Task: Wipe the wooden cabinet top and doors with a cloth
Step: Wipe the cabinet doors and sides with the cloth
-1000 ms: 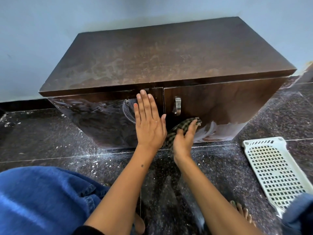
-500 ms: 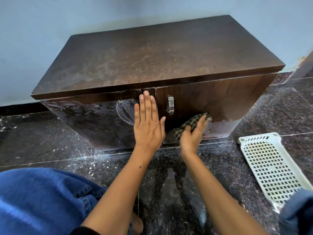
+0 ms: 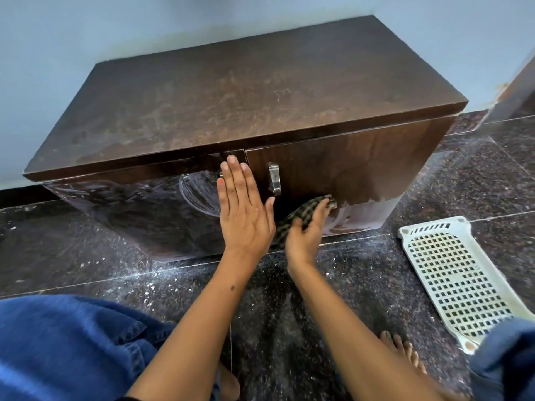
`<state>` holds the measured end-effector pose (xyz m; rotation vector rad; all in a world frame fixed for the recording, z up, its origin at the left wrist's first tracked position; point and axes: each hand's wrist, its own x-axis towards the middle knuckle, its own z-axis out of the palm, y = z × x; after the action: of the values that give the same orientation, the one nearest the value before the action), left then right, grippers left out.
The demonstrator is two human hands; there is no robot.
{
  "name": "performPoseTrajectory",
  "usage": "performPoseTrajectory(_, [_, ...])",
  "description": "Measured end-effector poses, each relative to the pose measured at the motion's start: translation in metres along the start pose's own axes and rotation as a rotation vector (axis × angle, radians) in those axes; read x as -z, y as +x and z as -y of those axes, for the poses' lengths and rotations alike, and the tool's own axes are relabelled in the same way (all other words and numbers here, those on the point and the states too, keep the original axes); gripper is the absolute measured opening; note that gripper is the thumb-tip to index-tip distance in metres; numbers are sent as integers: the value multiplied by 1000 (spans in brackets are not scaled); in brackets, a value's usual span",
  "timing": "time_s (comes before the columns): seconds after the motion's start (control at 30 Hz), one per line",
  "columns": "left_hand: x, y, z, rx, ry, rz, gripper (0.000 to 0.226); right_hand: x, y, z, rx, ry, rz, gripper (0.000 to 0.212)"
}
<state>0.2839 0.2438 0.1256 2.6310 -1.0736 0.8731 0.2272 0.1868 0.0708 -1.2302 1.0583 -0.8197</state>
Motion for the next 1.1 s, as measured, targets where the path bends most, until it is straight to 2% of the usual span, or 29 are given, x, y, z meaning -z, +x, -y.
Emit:
performPoseTrajectory(0.17, [-1,-2,2,-29,37,-10,73,25,29,-7,-267,194,-100,71])
performPoseTrajectory(0.33, [-4,0,-1,-22,44,-32,73,16,25,5,10,4,-146,82])
performPoseTrajectory(0.4, [-6,0,-2,-18,41,-34,72,10,19,2,47,-40,-131,84])
performPoseTrajectory(0.47, [-6,-1,-2,-12,57,-41,72,15,24,0,-12,-33,-143,80])
performPoseTrajectory(0.57, [-6,-1,-4,-12,72,-56,73,36,47,7,-175,96,-250,72])
performPoseTrajectory(0.63, [-7,-2,-6,-34,71,-57,72,42,54,13,-141,75,-299,70])
performPoseTrajectory(0.73, [-11,-5,-9,-85,70,-30,69,32,41,18,14,39,-263,73])
performPoseTrajectory(0.8, [-11,-5,-11,-88,73,-19,68,26,34,15,41,15,-243,75])
performPoseTrajectory(0.9, [-10,-5,-11,-90,91,-22,67,34,42,7,-23,16,-210,74])
performPoseTrajectory(1.0, [-10,-5,-11,-92,108,-9,68,48,57,4,-172,142,-213,71])
performPoseTrajectory(1.1, [-12,-6,-11,-95,104,6,69,37,48,11,-84,90,-234,72])
